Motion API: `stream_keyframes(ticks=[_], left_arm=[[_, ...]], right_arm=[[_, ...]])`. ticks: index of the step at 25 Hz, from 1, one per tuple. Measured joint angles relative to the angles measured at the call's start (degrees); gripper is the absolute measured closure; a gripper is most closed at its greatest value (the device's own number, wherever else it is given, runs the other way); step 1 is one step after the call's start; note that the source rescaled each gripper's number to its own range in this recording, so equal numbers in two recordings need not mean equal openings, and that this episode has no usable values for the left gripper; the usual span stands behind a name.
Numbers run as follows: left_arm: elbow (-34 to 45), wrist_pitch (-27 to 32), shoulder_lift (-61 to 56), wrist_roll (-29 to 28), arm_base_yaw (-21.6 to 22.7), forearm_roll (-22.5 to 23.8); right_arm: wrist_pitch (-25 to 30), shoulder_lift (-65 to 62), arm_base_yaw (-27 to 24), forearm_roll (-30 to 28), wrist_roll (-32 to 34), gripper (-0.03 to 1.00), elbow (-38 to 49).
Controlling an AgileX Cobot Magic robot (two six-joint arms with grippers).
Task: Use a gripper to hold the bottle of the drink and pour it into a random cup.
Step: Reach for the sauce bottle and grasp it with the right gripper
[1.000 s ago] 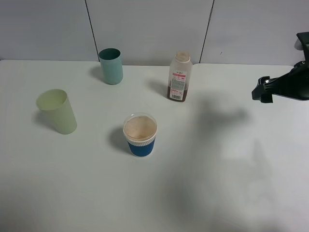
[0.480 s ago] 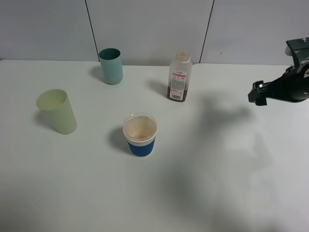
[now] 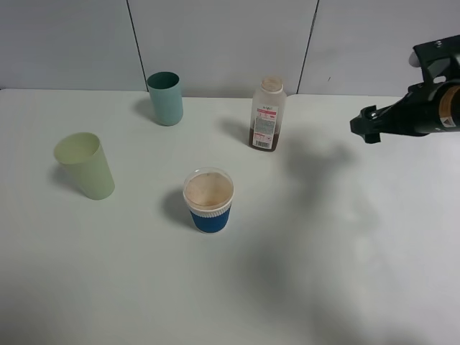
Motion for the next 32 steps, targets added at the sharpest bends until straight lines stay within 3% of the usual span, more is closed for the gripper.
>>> stream_keyframes(ticks=[3, 9, 16, 22, 32], left_arm=[[0.00, 0.00, 0.00, 0.00, 0.00, 0.00], [0.00, 0.00, 0.00, 0.00, 0.00, 0.00], [0.00, 0.00, 0.00, 0.00, 0.00, 0.00], [0.00, 0.00, 0.00, 0.00, 0.00, 0.00], [0.00, 0.00, 0.00, 0.00, 0.00, 0.00]], right_arm=[[-2.68, 1.93, 0.00, -6.54, 2.47, -0.03, 0.00], [-3.15, 6.00, 0.00, -8.96, 2.94, -0.03, -1.66], [-8.85, 9.82, -0.01, -17.09, 2.94, -0.03, -6.89], [-10.85, 14.21, -0.06, -19.09, 2.94, -0.03, -12.13], [-22.62, 22.23, -0.06, -21.27, 2.73, -0.03, -20.93]])
